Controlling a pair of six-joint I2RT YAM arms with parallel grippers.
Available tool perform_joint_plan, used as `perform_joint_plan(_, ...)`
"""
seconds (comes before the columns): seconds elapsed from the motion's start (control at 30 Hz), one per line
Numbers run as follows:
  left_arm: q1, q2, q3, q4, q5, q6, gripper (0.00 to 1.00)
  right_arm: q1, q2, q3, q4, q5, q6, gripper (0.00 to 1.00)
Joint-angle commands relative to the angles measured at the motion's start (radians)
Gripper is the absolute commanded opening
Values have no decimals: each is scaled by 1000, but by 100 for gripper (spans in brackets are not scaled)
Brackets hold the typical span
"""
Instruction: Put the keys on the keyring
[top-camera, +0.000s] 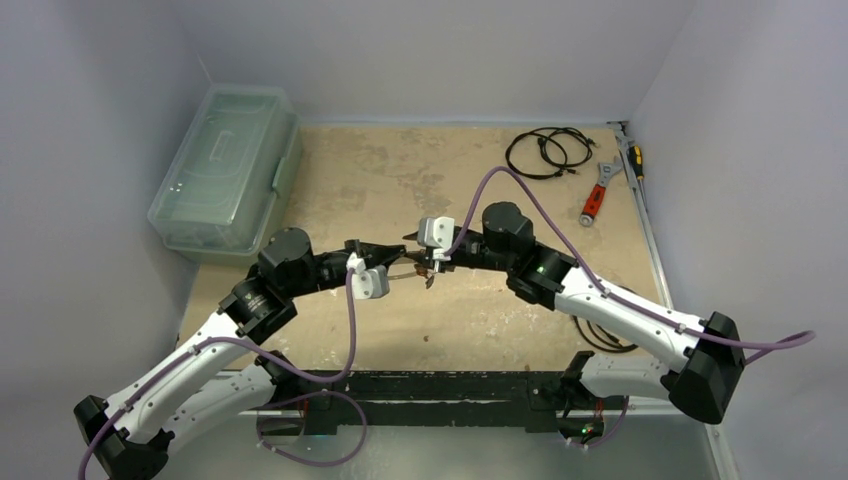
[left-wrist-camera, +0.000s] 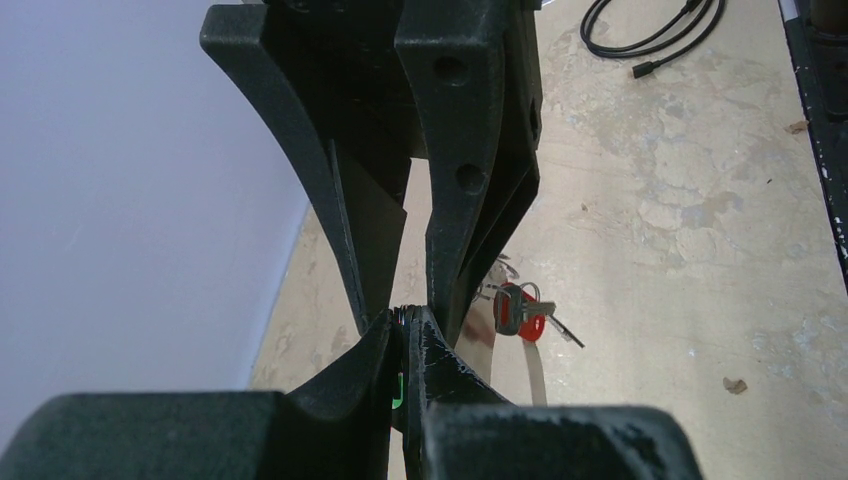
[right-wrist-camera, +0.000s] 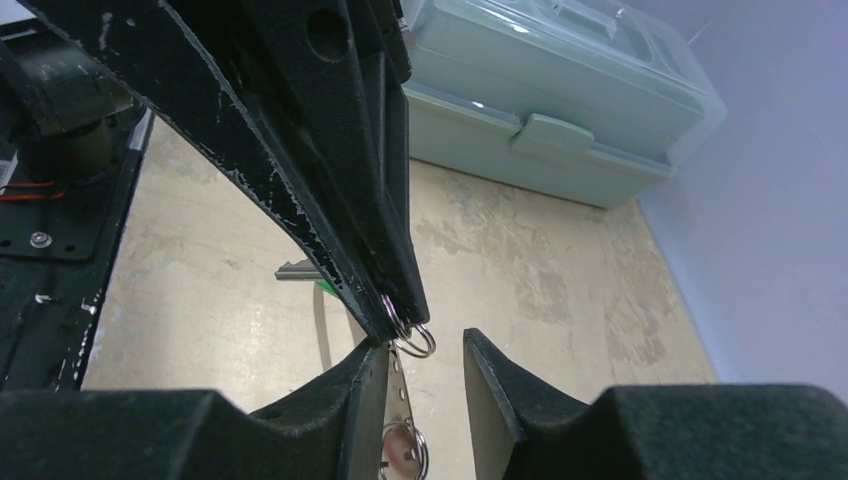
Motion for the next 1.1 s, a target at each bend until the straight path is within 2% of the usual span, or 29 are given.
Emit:
perform_joint_plan(0.0, 3, -13, 18, 35, 50, 20, 0, -25, 10, 7, 94, -42, 37, 36)
perform_joint_plan(0.17, 2, -12, 16, 34, 42, 20, 0, -53, 4, 9, 103, -86, 50, 18)
perform_joint_plan(0.4, 2, -12, 16, 35, 24, 21, 0, -56, -14, 10, 64, -155, 58, 0)
perform_joint_plan(0.7, 3, -31, 4, 66, -48, 9, 0, -68, -40, 15, 84, -146, 96, 0)
perform_joint_plan(0.87, 3, -36, -2, 80, -71, 2, 12, -84, -74, -12, 136, -124, 129, 0)
perform_joint_plan(1.07, 2, -32, -8, 111, -106, -9, 13, -89, -125, -57, 211, -49, 146, 0)
